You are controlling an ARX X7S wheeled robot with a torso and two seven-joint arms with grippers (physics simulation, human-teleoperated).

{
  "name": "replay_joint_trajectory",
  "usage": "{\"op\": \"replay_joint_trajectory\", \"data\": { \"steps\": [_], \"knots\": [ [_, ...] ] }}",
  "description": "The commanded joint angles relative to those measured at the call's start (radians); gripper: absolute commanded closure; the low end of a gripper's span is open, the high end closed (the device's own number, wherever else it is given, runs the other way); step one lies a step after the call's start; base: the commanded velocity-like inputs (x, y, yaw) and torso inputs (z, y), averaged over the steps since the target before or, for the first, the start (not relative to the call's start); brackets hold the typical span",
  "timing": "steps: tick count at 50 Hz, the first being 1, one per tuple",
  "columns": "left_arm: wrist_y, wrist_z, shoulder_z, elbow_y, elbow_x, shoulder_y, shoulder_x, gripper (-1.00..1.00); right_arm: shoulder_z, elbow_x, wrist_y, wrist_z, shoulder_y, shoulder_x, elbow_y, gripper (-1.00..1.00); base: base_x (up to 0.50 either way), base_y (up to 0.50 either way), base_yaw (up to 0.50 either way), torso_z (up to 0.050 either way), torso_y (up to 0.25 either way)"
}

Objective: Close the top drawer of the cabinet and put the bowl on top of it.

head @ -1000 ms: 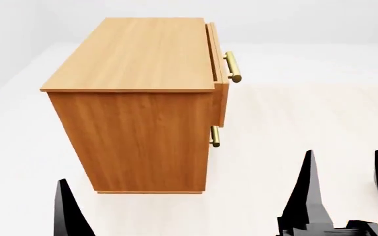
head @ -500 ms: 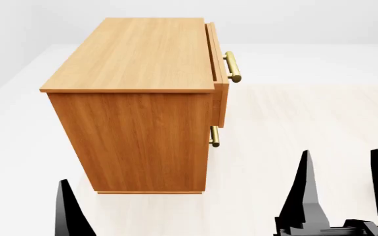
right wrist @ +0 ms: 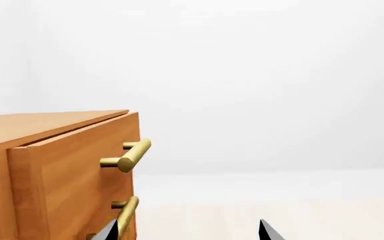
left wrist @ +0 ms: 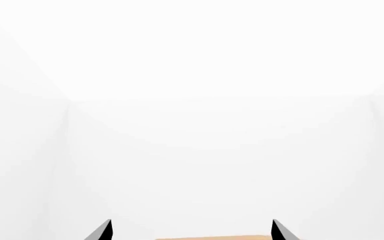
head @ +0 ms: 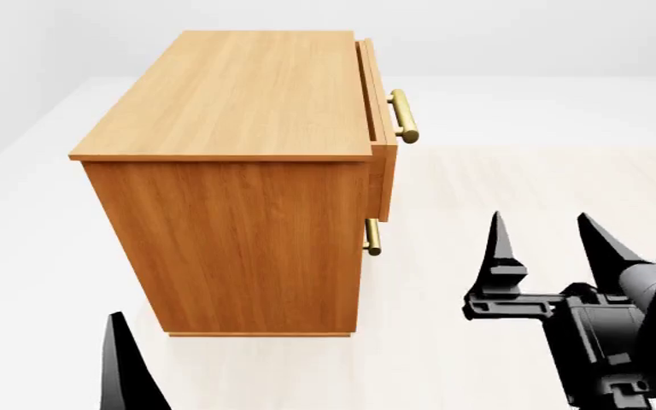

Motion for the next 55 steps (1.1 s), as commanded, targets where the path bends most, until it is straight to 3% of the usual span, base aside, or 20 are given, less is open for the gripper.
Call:
{"op": "replay_joint_trajectory", "data": {
  "steps": [1, 12, 31, 55],
  "knots": [
    [0.006, 0.015, -0.016, -0.027, 0.009, -0.006, 0.014, -1.0, 0.009, 0.21, 0.256, 0.023, 0.332, 0.032, 0.259, -1.0, 0.0, 0.0, 0.0, 0.0, 0.0],
    [0.003, 0.009, -0.015, -0.028, 0.008, -0.008, 0.009, -1.0, -0.14, 0.144, 0.294, -0.075, 0.552, 0.015, 0.56, -1.0, 0.0, 0.0, 0.0, 0.0, 0.0],
    [0.003, -0.003, -0.019, -0.025, 0.003, -0.004, -0.002, -1.0, -0.286, 0.039, 0.218, -0.284, 0.731, 0.01, 0.895, -1.0, 0.0, 0.0, 0.0, 0.0, 0.0],
    [-0.017, -0.011, -0.01, -0.023, 0.005, -0.02, -0.011, -1.0, -0.357, 0.044, 0.227, -0.418, 0.866, -0.03, 1.036, -1.0, 0.0, 0.0, 0.0, 0.0, 0.0]
  ]
}}
